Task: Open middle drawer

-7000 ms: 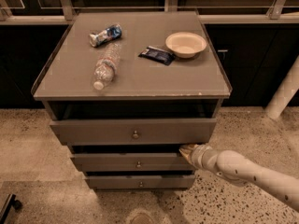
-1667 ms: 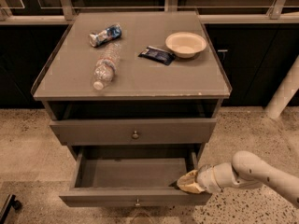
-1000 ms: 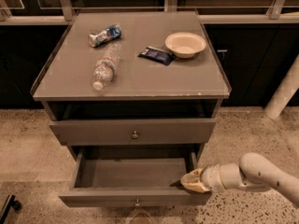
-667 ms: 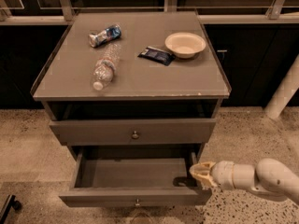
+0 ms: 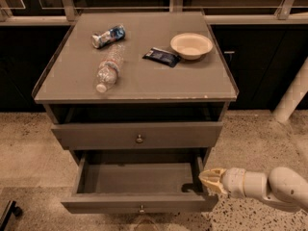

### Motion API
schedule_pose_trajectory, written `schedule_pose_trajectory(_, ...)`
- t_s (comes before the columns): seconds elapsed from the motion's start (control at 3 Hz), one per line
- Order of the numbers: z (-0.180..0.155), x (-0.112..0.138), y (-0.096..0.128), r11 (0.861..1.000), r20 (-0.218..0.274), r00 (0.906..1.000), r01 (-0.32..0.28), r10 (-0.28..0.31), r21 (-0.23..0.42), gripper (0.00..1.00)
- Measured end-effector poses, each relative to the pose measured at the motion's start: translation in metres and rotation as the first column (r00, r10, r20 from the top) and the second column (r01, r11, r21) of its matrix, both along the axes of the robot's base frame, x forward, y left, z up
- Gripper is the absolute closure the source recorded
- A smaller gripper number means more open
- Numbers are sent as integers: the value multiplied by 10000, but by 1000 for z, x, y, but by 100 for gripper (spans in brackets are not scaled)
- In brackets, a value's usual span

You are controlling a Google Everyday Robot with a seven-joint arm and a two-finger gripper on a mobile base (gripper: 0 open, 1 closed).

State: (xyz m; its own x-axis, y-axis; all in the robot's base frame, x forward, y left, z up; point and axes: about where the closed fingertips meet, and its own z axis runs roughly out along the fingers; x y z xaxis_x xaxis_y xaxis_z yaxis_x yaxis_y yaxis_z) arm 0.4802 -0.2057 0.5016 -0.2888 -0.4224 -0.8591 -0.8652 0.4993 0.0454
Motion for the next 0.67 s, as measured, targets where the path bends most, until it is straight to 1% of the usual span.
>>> schedule_pose_trajectory(0.67, 0, 0, 0, 10000, -1, 10000, -4, 4, 2, 12)
